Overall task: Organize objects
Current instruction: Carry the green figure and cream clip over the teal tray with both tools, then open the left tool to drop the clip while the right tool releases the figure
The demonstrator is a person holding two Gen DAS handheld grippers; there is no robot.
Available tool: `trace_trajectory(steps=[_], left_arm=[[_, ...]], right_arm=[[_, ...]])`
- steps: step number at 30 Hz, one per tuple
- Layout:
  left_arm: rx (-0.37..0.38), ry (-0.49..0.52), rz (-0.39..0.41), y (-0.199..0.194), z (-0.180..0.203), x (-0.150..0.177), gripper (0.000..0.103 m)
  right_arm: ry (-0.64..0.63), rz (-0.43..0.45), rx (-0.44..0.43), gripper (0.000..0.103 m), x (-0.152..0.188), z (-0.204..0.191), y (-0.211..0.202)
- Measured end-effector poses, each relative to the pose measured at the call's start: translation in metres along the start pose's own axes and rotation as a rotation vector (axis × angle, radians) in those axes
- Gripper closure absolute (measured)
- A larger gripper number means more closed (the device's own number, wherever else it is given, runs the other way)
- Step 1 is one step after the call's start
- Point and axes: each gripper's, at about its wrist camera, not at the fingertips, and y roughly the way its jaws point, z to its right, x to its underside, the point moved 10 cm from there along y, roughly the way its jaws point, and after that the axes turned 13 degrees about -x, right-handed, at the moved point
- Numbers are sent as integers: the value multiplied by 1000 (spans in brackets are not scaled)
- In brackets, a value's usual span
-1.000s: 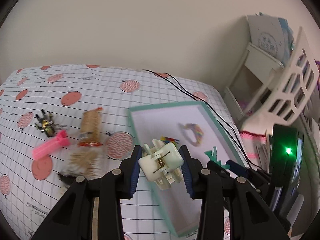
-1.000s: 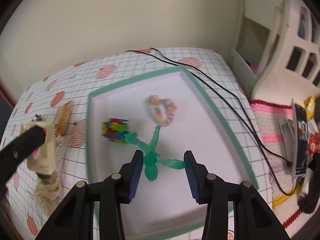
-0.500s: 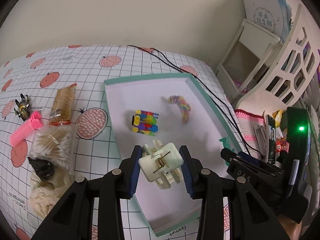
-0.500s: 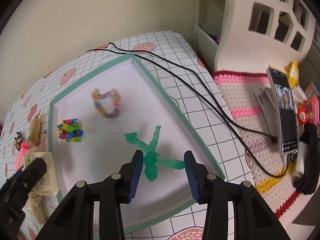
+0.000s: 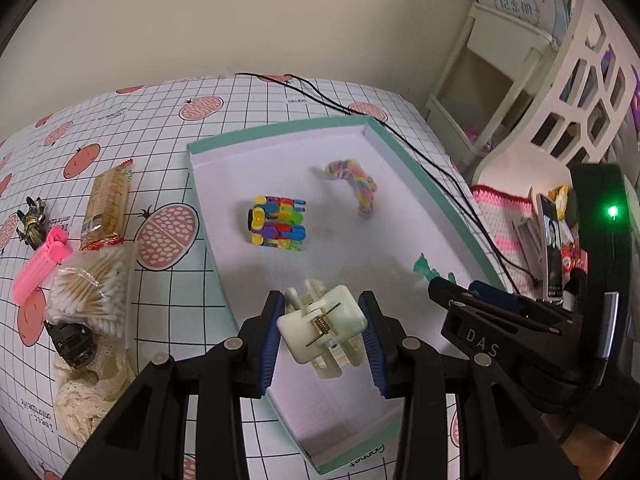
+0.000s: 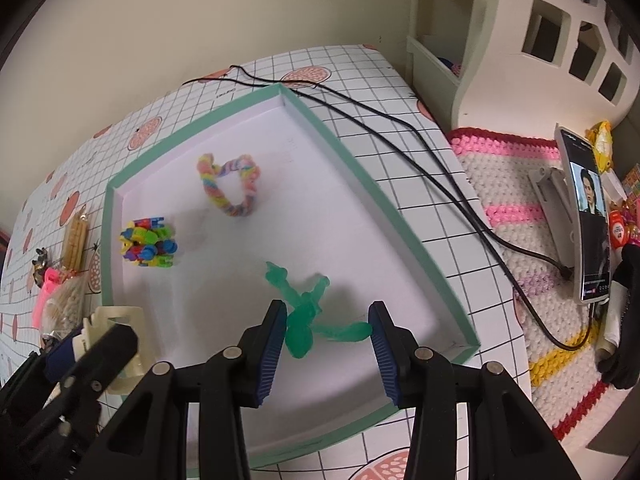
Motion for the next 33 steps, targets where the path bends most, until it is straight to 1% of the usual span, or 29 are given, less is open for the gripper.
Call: trace_trajectory(steps=[7,10,12,14,17,22,27,33], left_arm=[[-14,37,-30,7,4,9,63],[-16,51,-31,7,6,10,63],[-11,58,-33,6,7,11,61],[-24,67,-30,7,7,11,57],[-23,69,-28,6,5,10,55],[-19,62,-5,0,1,5,55],[-35,72,23,-6,-6,1,55],[-52,60,52,-12,-20,-4,55]], right_arm=[[-16,-22,-1,57,5,-4,6],[-22,-32,0,57,6,-5,8],[-21,-32,-3,57,7,-5,8],[-20,-31,-3,57,7,-5,8],[-15,-30,-9,56,7,-4,8],[-24,-29,-10,56,7,-7,9],[-27,-19,-15,56,7,-8,7],[-33,-9,-18,56,7,-11,6]])
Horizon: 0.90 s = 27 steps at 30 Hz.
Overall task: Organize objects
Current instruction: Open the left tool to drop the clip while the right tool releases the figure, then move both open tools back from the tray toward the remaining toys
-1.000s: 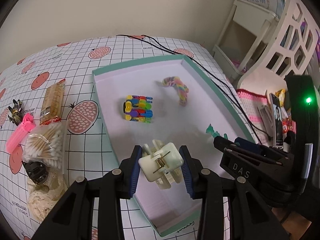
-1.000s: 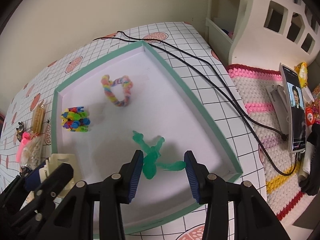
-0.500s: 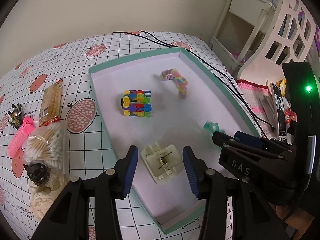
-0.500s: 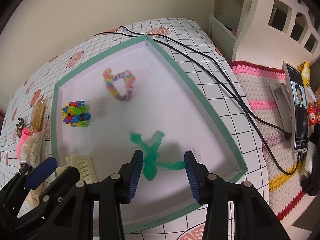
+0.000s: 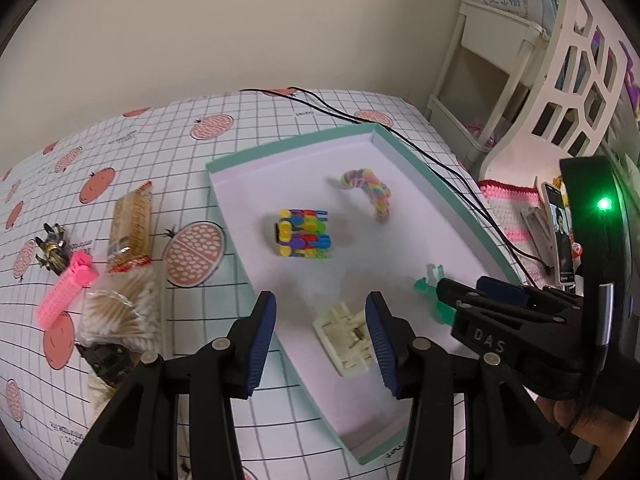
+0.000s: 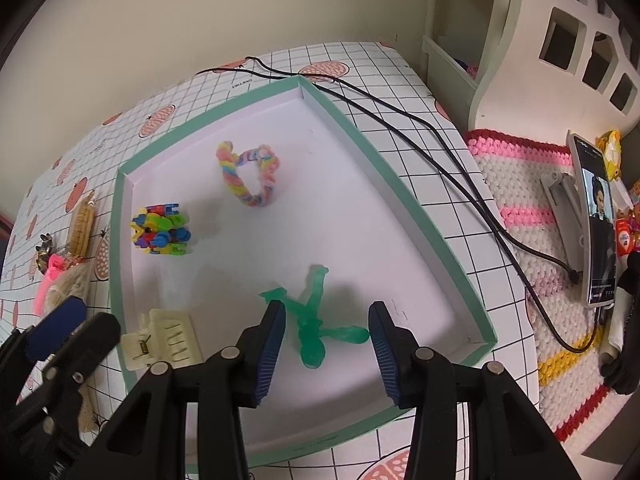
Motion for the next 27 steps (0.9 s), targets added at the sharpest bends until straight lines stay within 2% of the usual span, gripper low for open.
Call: trace_trajectory(steps=[3,5,6,8,18,19,20,21,24,27], left_arm=[[-22,-7,-2,1,-10,0,55],[-37,-20,-11,4,-17,0,51],[-44,-27,-14,5,-21,0,50],[-54,-41,-21,7,-27,1,50],[-101,-67,-90,21,-43,12,49],[-102,-71,-92,21,-44,12,42],[-104,-76,-93,22,-45,12,28],[-107,-84,-90,21,-47,11,24],[-117,-94,-84,20,-51,10,23],[-123,-99,-92,22,-54,11,23]], right_arm=[[-7,11,-8,56,-1,-3,-1],[-16,19,-17,56,-2,-7,-2],[-24,23,-19,54,-3,-10,-2],[-36,28,-22,40,-3,-13,-2],[-67,32,-21,31,-2,-21,0],[-68,34,-21,26,-3,-21,0],[-72,38,-19,21,-3,-21,-1],[-78,42,-14,21,-3,-21,-1],[-90,41,-16,20,-4,-21,-2],[-104,43,-3,10,-4,-21,-2]])
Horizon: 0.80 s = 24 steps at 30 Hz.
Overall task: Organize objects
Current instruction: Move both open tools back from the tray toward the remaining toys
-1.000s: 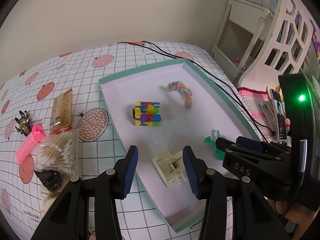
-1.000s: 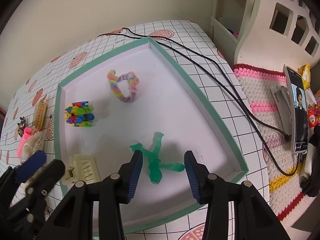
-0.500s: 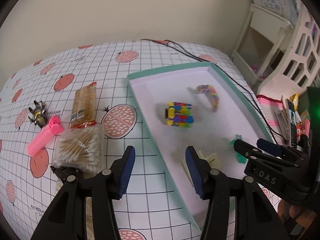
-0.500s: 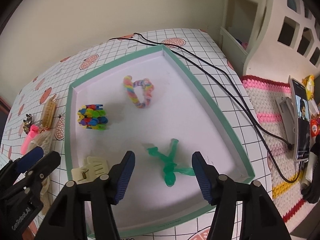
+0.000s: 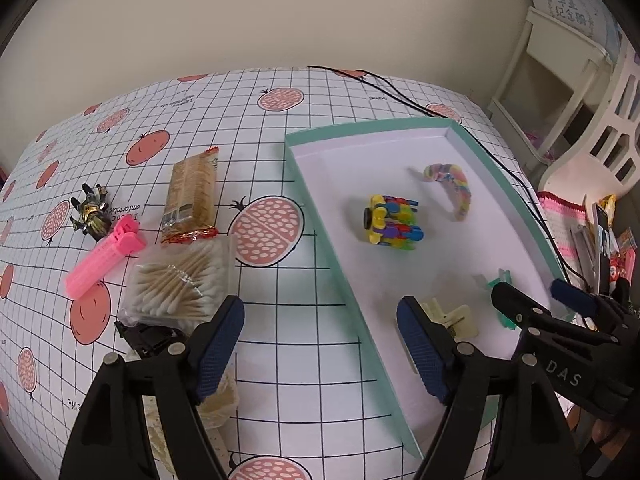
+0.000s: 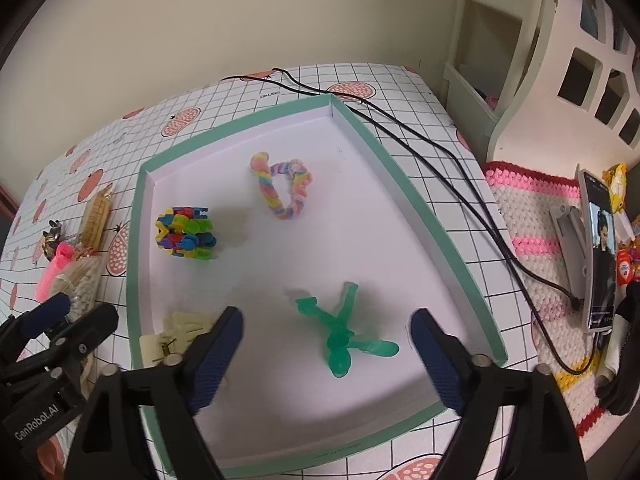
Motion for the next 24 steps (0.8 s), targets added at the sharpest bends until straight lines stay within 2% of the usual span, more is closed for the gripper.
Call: trace_trajectory(steps=[1,9,10,13,24], left_arm=[[1,-3,-3,1,-1,0,23],[-7,-30,-8,4,-8,1,22],[-7,-32,-9,5,-8,1,21],[-7,-43,-6,5,-10,1,7],[-3,-73,-3,4,-17,-1,6]], right_arm=[[-4,2,3,7,-1,0,-1],[-19,1,0,6,-1,-3,0],[-20,2,-1,3,-1,-3,0],[-26,7,-1,0,-2,-5,-1],[-28,18,-19,0,-3,-8,-1]])
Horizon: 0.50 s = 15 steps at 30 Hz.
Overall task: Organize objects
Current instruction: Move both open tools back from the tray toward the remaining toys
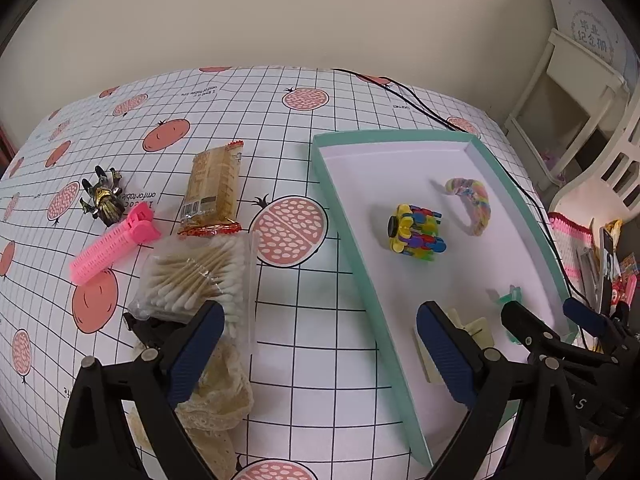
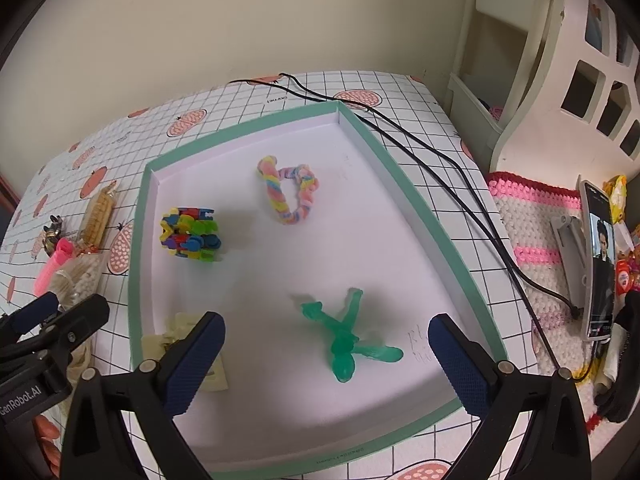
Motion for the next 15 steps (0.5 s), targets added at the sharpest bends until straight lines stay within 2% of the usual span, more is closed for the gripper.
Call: trace_trajectory(steps=[5,8,15], left_arm=[[11,-12,10,-6,-2,-5,6],[25,-33,10,-10,-7,-9,6],[43,-132,-35,-11,-36,-15,6]], right_arm=[[-24,43,-8,0,-7,-8,-6],[-29,91,-42,0,-17,-18,-15],[-80,205,-69,0,-40,-47,-38]])
